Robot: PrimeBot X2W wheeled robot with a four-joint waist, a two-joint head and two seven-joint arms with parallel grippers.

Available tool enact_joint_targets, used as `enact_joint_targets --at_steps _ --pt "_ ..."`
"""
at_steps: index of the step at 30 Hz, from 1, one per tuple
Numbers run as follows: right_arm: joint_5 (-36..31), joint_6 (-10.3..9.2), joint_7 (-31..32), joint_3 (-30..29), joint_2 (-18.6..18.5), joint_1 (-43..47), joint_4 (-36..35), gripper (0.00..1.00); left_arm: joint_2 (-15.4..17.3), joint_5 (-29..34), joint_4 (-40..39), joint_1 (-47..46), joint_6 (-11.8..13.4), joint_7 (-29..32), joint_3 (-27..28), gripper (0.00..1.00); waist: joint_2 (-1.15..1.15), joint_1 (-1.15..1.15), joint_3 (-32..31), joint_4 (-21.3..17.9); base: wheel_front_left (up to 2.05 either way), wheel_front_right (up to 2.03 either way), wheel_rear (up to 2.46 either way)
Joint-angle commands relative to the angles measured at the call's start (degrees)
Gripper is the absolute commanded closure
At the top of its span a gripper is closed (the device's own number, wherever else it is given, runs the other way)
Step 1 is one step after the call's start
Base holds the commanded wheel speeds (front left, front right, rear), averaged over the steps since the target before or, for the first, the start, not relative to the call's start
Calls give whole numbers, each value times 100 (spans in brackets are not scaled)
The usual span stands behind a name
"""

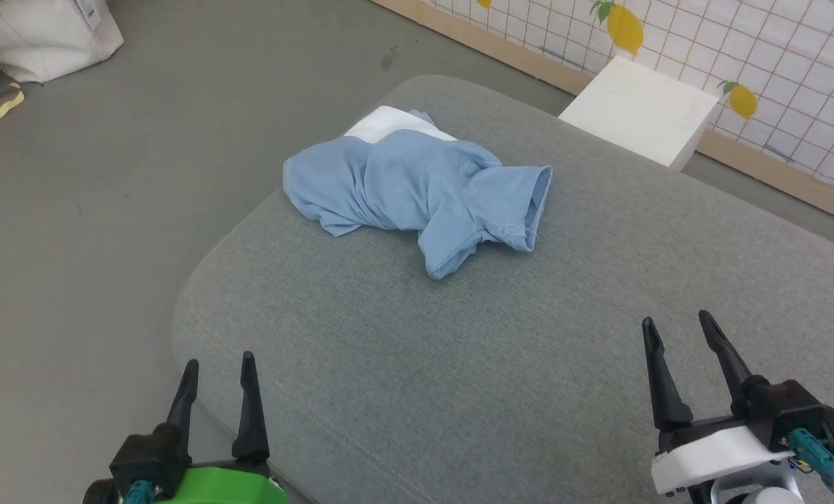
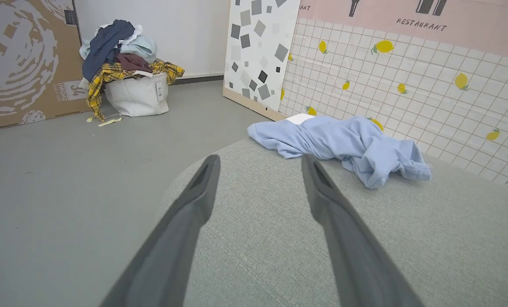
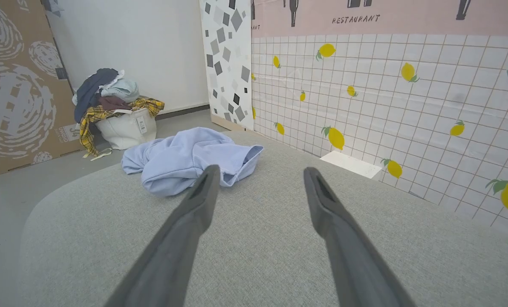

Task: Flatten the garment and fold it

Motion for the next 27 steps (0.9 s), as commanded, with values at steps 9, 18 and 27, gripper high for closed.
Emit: enact_joint_targets --at_steps 9,18,27 --pt "-46 -10 -35 23 3 64 46 0 -32 -6 22 95 -4 -45 0 0 0 0 -52 -29 0 0 0" --pt "-141 -10 -35 5 3 -10 -58 0 50 -185 -516 -673 -356 -2 -82 0 0 0 176 -159 0 0 0" --pt "-527 -10 -35 -100 3 -381 -334 0 840 -331 -720 -2953 -673 1171 -38 0 0 0 963 -449 0 0 0"
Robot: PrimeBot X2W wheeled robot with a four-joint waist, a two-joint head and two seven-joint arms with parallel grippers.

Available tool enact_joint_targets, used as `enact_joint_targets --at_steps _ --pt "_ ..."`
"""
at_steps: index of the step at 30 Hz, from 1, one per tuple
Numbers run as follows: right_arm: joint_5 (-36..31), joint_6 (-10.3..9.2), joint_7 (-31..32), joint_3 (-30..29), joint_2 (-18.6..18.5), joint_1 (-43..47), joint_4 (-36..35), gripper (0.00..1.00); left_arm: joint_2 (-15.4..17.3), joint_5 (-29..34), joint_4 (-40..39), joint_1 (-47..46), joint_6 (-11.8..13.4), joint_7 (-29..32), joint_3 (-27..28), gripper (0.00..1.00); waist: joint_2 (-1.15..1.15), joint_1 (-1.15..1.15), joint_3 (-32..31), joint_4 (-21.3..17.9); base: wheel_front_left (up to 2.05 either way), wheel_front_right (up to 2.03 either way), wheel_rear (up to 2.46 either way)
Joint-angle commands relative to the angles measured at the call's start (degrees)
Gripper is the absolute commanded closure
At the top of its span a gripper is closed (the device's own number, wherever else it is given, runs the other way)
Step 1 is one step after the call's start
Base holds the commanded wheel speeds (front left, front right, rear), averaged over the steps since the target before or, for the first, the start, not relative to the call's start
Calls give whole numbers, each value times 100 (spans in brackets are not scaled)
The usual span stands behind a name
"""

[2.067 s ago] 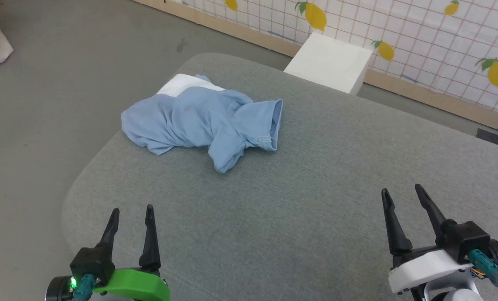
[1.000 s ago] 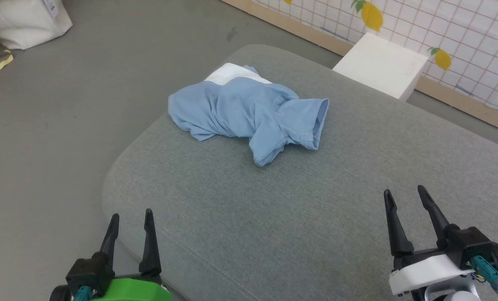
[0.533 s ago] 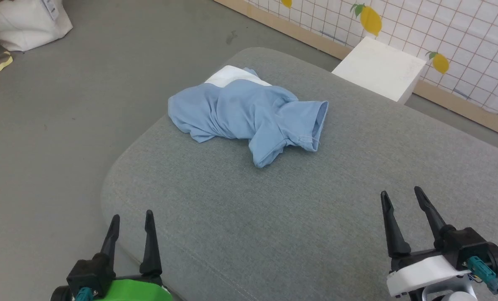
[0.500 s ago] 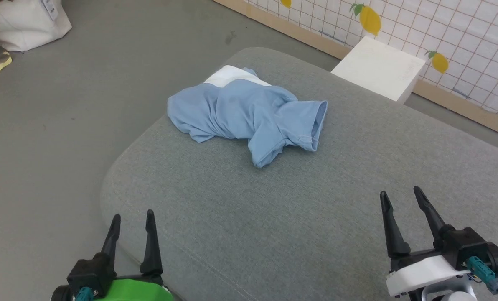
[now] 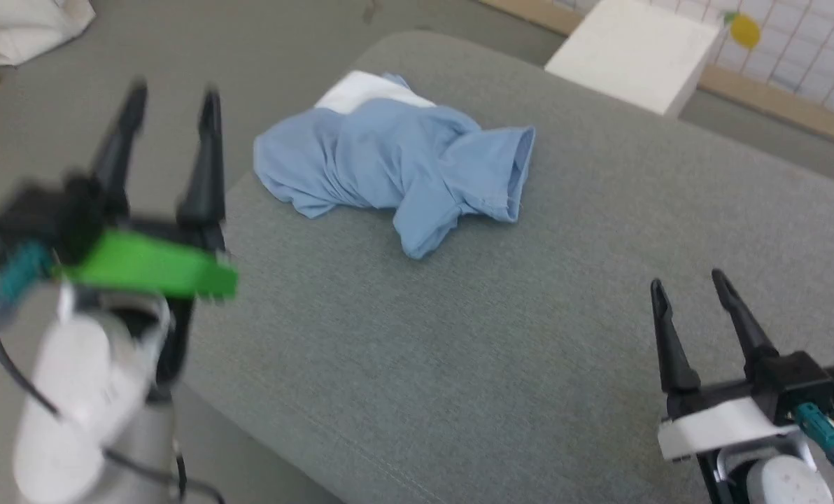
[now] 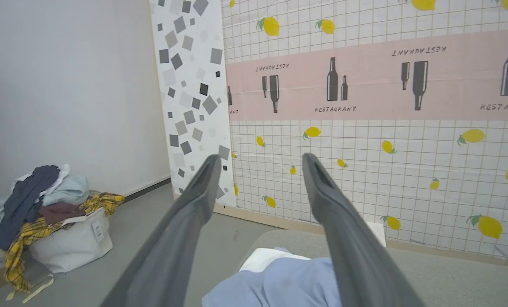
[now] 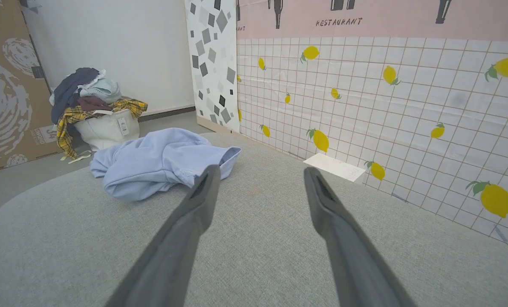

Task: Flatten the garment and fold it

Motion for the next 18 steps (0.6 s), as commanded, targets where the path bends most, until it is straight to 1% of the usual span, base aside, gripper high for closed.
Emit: enact_joint_targets --at_steps 1,8,12,15,18 --pt "-106 -10 -34 15 1 -141 -67 0 97 -98 89 -403 -57 210 -17 0 0 0 478 -249 0 0 0" --pt "-423 -10 -6 68 -48 -468 -319 0 614 -573 721 -2056 -203 1368 -356 0 0 0 1215 -551 0 0 0" --pt "-482 -10 143 82 -181 -579 -634 0 980 -794 1112 -2662 -230 1909 -651 0 0 0 1622 -708 0 0 0" --pt "-484 -10 278 32 -284 -622 -894 0 1044 -1103 1448 -2979 -236 2142 -778 0 0 0 1916 -806 0 0 0" --pt "-468 -10 376 29 -391 -659 -1131 0 1033 -1300 1844 -3133 -238 2420 -893 0 0 0 2178 -889 0 0 0"
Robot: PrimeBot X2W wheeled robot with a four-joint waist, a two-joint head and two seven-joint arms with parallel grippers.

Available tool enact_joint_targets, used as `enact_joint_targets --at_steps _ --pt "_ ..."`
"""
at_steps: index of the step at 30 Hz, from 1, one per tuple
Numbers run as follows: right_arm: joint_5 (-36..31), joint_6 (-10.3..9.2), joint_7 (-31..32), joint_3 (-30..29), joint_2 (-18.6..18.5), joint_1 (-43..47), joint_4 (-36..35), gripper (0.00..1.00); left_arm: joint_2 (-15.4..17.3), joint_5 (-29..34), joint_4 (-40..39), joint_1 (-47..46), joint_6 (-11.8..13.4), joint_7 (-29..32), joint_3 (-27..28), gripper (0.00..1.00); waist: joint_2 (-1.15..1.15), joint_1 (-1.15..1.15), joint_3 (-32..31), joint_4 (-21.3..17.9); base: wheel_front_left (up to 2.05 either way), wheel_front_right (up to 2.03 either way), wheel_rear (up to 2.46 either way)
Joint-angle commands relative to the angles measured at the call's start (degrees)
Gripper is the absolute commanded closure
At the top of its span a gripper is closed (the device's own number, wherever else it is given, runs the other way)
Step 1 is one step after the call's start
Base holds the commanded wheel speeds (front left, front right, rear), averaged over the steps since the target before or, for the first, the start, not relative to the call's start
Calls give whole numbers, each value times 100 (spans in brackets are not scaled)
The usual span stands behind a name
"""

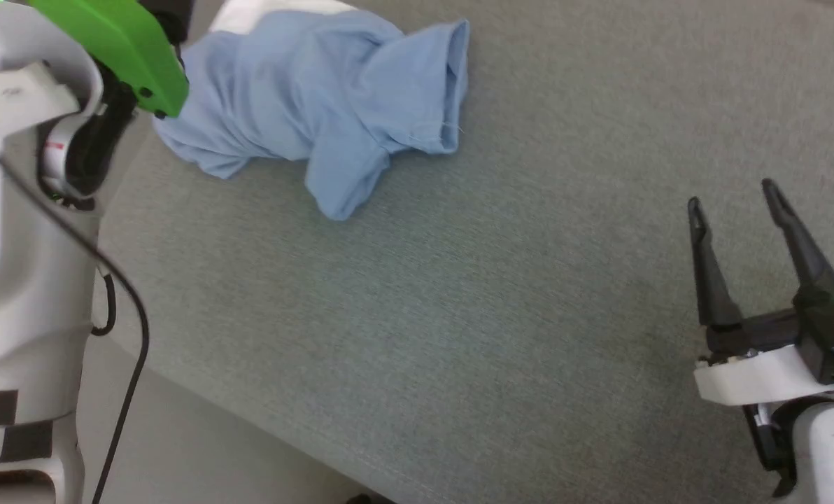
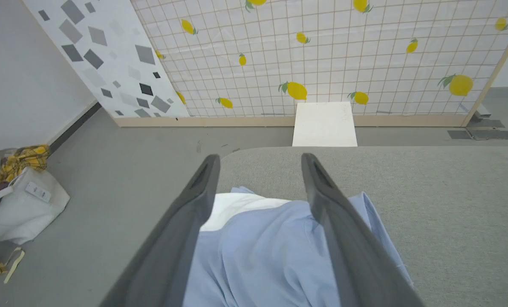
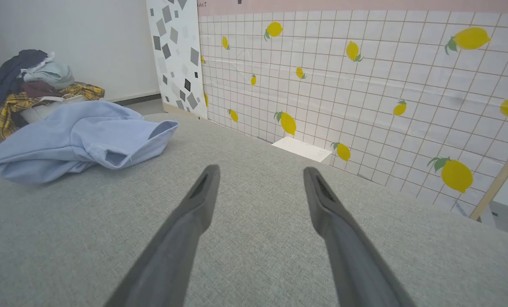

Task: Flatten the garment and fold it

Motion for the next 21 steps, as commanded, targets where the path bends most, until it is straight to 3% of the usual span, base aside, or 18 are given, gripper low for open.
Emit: enact_joint_targets --at_steps 1,9,16,20,21 --pt "10 -10 39 14 -37 -128 -103 0 56 -16 166 -90 -25 133 -103 0 0 -1 613 -366 0 0 0" --pt "57 -10 131 58 -105 -382 -585 0 77 -332 1085 -45 74 1216 -263 0 0 -1 1112 -692 0 0 0" --pt "105 -10 145 71 -109 -540 -750 0 117 -543 1450 156 556 1969 -139 0 0 -1 1351 -950 0 0 0" --pt "124 -10 129 41 -103 -578 -757 0 174 -574 1612 336 669 2099 -120 0 0 -1 1369 -1073 0 0 0" --pt "127 -10 126 30 -103 -581 -757 0 178 -588 1635 359 666 2072 -106 50 0 -1 1364 -1095 0 0 0"
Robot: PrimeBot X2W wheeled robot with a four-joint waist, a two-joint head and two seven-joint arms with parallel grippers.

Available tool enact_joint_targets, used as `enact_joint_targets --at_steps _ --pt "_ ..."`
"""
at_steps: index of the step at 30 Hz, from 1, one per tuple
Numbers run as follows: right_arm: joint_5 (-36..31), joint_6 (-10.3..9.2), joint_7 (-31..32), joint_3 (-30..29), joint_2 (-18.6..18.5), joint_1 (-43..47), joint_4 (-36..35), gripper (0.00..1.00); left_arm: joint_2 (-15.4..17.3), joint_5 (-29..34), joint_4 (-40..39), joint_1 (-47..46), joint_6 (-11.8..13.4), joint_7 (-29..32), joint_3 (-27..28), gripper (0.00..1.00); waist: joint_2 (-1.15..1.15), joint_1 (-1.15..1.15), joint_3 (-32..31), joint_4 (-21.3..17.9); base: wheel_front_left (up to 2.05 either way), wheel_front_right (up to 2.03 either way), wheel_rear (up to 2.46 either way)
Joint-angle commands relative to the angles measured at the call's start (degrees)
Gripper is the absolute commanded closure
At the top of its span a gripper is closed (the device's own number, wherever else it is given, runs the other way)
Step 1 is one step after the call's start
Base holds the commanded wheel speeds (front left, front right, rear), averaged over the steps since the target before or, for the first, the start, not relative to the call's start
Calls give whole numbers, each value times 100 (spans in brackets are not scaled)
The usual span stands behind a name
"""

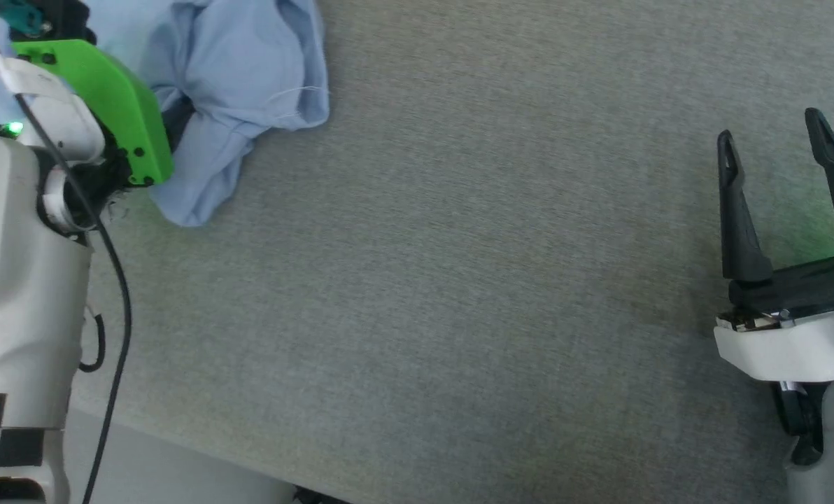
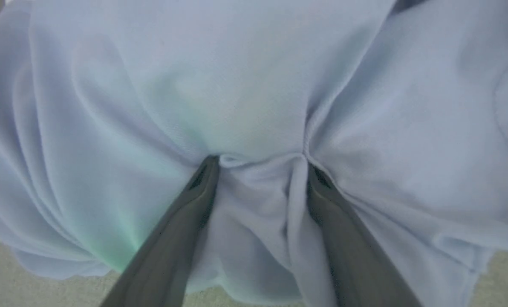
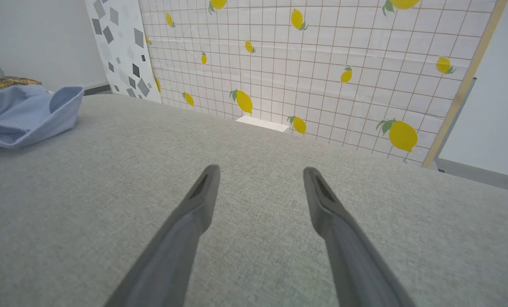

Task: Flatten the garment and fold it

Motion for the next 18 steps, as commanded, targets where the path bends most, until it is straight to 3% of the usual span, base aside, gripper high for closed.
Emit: enact_joint_targets --at_steps 1,2,10,18 --pt "52 -10 -16 -17 1 -123 -29 0 15 -2 85 153 39 -71 -7 96 0 -1 73 -147 0 0 0" --pt "57 -10 -19 -31 -1 -125 -25 0 23 3 95 162 29 -152 8 100 0 -1 61 -161 0 0 0" --pt "99 -10 -106 -67 58 -95 127 0 166 -15 182 79 -229 -918 162 100 0 -1 -312 -168 0 0 0" --pt "157 -10 -271 -80 238 12 403 0 692 268 -285 -28 -320 -1588 283 100 0 -1 -1022 -185 0 0 0"
